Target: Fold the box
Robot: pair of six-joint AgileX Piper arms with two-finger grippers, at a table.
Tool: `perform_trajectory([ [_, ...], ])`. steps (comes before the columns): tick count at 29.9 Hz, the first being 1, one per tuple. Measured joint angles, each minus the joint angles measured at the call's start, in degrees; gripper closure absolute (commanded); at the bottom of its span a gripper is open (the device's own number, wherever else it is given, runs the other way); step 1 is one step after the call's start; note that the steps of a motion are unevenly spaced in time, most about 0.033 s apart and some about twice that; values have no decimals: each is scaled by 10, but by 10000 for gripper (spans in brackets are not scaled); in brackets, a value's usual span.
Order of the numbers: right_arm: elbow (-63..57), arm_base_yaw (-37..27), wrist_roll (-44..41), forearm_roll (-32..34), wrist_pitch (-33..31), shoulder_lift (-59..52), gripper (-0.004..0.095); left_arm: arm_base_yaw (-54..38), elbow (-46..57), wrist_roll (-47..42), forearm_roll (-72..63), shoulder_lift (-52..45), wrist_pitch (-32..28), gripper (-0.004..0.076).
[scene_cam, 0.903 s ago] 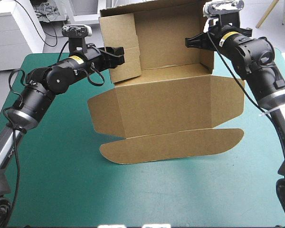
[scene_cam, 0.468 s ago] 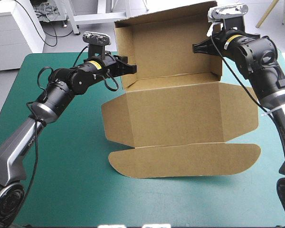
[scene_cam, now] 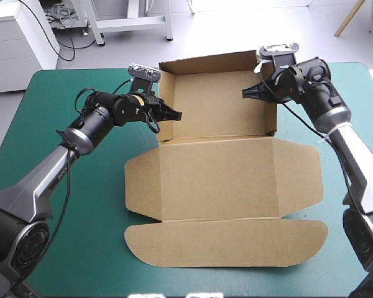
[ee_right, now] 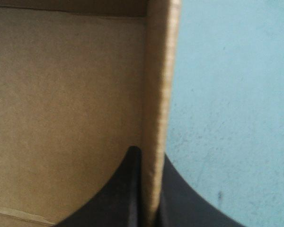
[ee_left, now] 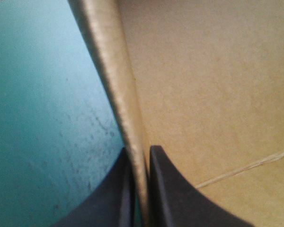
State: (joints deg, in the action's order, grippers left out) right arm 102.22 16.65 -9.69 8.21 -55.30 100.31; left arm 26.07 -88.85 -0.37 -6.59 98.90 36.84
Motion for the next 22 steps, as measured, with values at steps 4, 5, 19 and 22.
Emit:
perform_trajectory([
  [4, -4, 0, 6, -24, -18, 35, 927, 0, 0, -2, 15, 19, 40, 731],
  [5, -4, 0, 6, -29, -24, 44, 927, 0, 0, -2, 18, 26, 51, 731],
  [19, -4, -5, 36, -57, -62, 116, 915, 1, -11, -5, 25, 72, 88, 687],
  [22, -4, -5, 41, -59, -56, 120, 847, 1, -13, -5, 25, 73, 91, 550],
])
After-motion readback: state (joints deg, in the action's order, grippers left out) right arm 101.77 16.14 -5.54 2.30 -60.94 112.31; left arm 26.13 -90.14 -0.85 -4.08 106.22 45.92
